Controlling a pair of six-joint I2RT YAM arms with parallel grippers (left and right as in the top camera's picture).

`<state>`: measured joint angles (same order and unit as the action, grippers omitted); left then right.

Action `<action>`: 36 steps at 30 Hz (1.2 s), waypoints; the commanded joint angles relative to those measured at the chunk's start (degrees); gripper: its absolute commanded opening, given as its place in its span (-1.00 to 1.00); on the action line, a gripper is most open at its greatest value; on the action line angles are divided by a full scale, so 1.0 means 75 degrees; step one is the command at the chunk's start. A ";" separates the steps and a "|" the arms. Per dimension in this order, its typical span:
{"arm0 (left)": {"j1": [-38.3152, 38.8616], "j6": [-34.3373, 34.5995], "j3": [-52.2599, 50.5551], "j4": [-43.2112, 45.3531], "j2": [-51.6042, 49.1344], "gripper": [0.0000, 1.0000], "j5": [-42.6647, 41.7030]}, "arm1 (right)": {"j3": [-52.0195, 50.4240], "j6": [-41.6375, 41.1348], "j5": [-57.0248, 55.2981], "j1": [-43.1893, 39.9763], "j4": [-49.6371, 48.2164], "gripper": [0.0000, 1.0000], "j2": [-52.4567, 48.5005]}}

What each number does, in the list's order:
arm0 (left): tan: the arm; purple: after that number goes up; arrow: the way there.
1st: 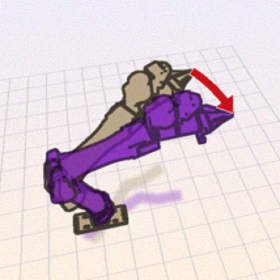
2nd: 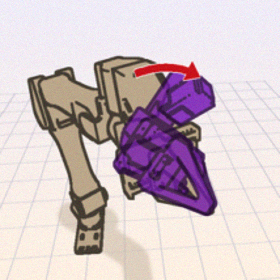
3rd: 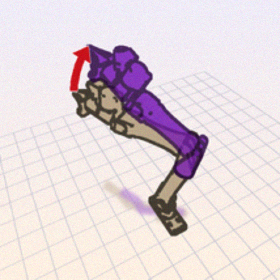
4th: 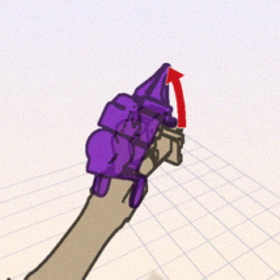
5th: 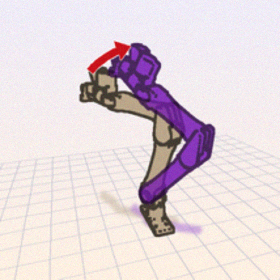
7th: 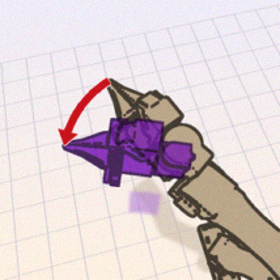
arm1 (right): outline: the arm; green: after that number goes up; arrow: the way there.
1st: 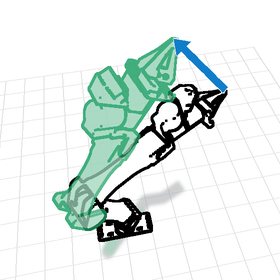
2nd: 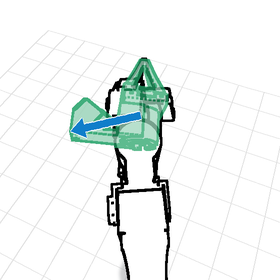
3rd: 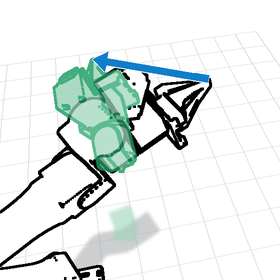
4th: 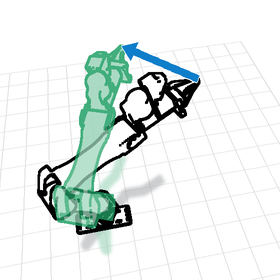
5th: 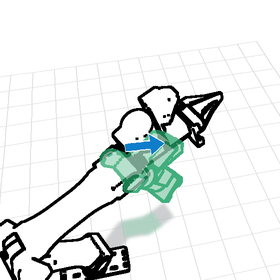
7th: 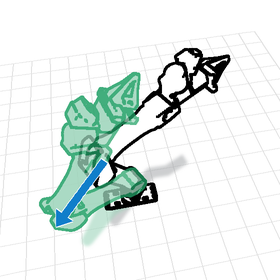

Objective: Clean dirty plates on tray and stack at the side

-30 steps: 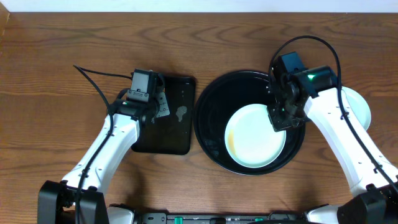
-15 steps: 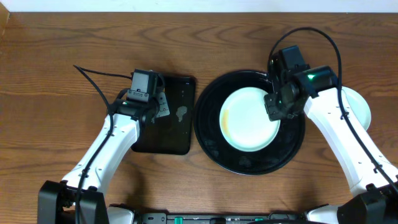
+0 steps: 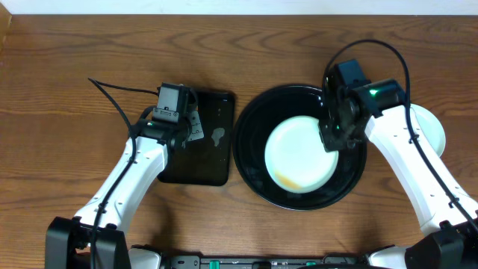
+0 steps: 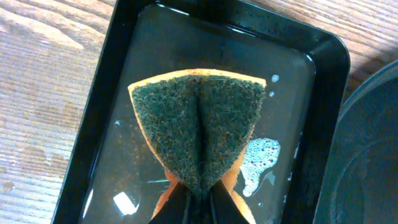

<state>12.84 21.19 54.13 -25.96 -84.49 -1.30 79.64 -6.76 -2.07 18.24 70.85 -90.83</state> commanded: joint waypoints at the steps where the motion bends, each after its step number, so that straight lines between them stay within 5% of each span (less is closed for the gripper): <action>1: -0.0038 0.0067 0.0064 -0.0026 -0.0067 -0.85 0.0064 | 0.0000 -0.0207 0.0052 0.0017 -0.0600 -0.98 -0.0041; 6: -0.0038 0.0067 0.0064 -0.0070 -0.0067 -0.85 0.0064 | 0.0000 -0.0516 0.0061 0.0023 -0.0947 -0.98 -0.0041; 16: -0.0038 0.0067 0.0064 -0.0079 -0.0067 -0.86 0.0064 | -0.0015 -0.0519 0.0082 0.0032 0.0702 -0.98 -0.0041; 22: -0.0038 0.0067 0.0064 -0.0102 -0.0067 -0.85 0.0064 | -0.0012 -0.0522 -0.0006 0.0023 0.0201 -0.98 -0.0038; 36: -0.0038 0.0067 0.0064 -0.0108 -0.0067 -0.85 0.0064 | -0.0012 -0.0294 -0.4173 0.0603 -0.2078 -0.98 0.0189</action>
<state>12.84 21.19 54.13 -26.65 -84.49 -1.30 79.64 -9.63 -20.23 20.12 55.99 -90.87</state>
